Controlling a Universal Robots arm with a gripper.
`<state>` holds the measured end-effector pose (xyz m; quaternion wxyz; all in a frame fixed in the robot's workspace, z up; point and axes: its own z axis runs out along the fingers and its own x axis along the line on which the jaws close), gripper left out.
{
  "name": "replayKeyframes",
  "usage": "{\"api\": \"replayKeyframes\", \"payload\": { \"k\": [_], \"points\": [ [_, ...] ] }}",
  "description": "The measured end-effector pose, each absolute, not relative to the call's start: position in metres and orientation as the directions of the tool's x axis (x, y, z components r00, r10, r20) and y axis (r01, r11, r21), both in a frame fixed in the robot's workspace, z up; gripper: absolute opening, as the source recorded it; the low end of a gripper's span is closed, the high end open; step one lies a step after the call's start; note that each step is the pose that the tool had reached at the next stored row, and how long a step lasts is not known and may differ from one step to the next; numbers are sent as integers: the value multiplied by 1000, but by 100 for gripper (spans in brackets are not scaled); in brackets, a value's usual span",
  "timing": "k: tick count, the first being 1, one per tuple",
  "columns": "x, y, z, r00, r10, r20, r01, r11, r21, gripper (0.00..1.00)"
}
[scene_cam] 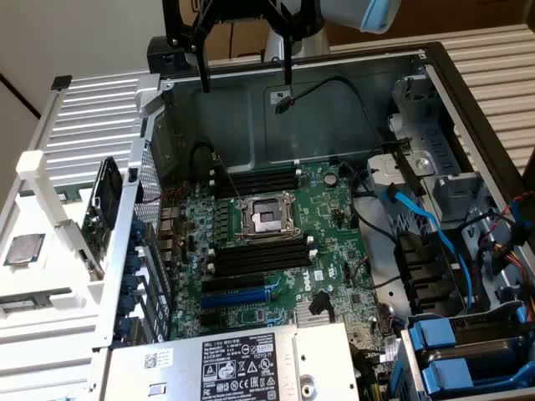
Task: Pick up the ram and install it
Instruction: 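Reach for the ram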
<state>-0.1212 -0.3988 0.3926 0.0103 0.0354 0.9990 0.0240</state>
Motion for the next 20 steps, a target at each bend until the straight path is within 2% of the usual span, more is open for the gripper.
{"api": "replayKeyframes", "payload": {
  "k": [14, 20],
  "points": [
    [-121, -398, 393, -997, 71, -19, 70, 996, 49, 99],
    [-123, -397, 414, -997, 71, -18, 70, 996, 47, 99]
  ]
}}
